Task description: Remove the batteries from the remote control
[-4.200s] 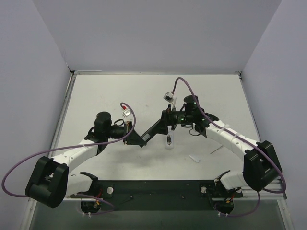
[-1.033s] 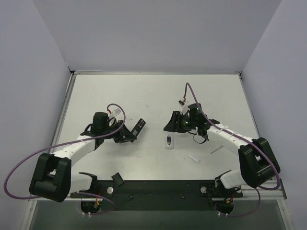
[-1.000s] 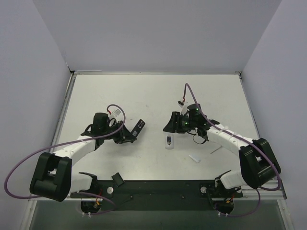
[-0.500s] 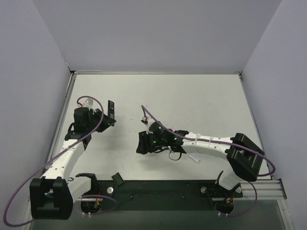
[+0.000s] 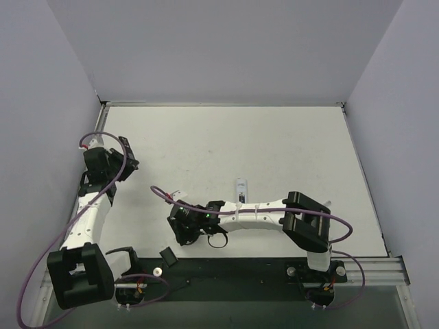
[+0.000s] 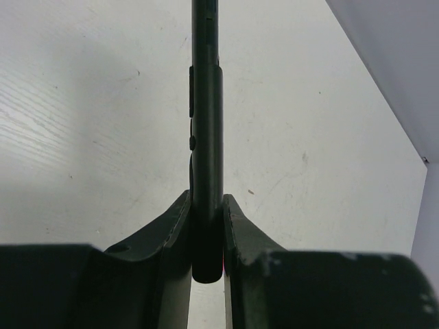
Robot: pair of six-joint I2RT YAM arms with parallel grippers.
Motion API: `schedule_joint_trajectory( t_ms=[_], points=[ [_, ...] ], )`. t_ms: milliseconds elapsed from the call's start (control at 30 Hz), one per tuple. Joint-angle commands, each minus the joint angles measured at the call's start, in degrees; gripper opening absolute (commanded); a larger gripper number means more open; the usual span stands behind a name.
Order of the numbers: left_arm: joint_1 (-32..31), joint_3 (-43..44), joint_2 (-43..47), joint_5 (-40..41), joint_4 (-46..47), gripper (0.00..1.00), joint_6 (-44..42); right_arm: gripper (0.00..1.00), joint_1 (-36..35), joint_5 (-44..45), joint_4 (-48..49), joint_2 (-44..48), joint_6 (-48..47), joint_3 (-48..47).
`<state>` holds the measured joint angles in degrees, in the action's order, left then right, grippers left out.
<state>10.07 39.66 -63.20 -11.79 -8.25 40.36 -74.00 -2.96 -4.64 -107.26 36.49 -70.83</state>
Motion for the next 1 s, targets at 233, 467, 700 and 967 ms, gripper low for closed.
schedule_joint_trajectory(
  t_ms=[233,467,700,967],
  points=[
    [8.39,4.55,-6.58,-5.88,9.4,0.0,4.11,0.39,-5.62,2.78,-8.97,-6.2,-0.19,-10.37],
    [9.53,5.52,-6.58,-4.56,9.31,0.0,3.59,0.37,-6.95,7.88,-18.55,-12.61,4.02,-19.43],
    [12.96,5.34,-5.88,-6.93,8.78,0.0,4.64,0.34,-7.13,6.57,-21.62,-15.6,6.93,-22.24],
    [13.05,4.2,-5.44,-7.63,9.39,0.0,5.87,0.27,-6.07,4.37,-24.97,-19.91,8.33,-26.12]
  ],
)
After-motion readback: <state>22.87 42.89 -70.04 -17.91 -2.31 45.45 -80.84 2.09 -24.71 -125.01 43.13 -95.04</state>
